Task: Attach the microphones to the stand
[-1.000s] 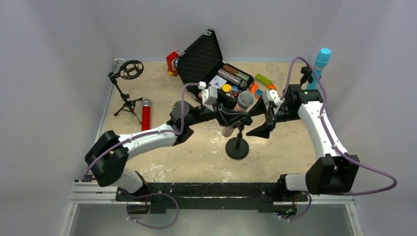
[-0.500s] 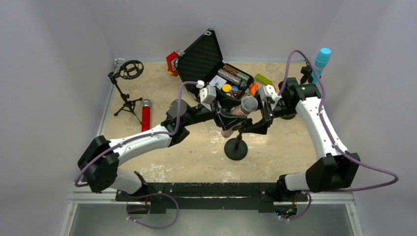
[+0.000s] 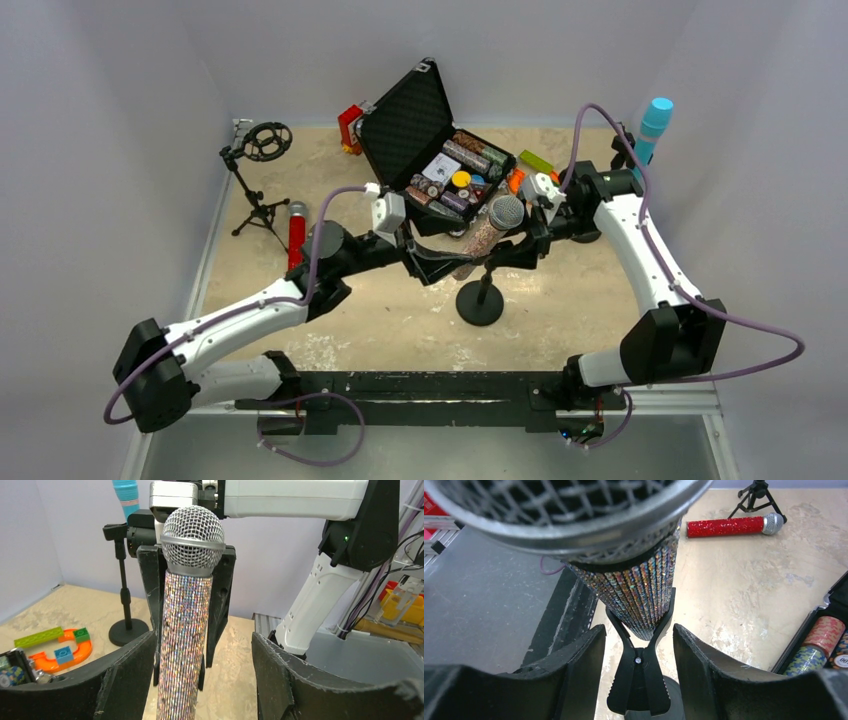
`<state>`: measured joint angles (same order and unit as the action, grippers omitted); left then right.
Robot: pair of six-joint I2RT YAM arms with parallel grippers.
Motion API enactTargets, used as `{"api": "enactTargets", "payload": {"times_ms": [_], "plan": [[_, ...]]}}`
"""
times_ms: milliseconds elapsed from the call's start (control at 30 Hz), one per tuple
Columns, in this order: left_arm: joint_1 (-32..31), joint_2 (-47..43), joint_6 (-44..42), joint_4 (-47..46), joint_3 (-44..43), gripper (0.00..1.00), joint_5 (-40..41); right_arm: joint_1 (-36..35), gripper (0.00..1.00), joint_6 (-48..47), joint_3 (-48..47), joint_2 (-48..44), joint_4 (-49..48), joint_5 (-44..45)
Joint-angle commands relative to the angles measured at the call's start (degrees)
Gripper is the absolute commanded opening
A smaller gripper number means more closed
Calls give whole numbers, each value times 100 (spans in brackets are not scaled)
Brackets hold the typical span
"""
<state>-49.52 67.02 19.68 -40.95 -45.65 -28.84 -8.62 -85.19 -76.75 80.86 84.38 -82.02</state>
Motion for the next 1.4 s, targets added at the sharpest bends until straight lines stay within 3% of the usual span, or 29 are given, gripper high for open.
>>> {"api": "enactTargets", "payload": {"times_ms": [0, 67, 200, 433, 667, 1067, 1367], "plan": [[61, -758, -367, 736, 322, 73, 338, -39, 55, -166, 94, -118, 78, -248], [69, -1131, -457, 1169, 475, 74, 513, -51, 55, -178, 107, -144, 64, -190], [82, -1925, -601, 2098, 770, 74, 885, -57, 41, -92, 86, -265, -7, -24], [91, -3214, -811, 3198, 1141, 74, 1492, -47, 21, 936, 136, -758, -902, 368], [91, -3787, -960, 3874, 1194, 74, 1800, 399, 19, 2371, 111, -1245, -1926, 725], [91, -3924, -1168, 4071, 1328, 74, 1982, 2589, 18, 3988, 385, -1722, -3602, 1074], [90, -4077, -1406, 4363, 1366, 75, 2256, 3923, 18, 4264, 651, -1685, -4187, 1155]]}}
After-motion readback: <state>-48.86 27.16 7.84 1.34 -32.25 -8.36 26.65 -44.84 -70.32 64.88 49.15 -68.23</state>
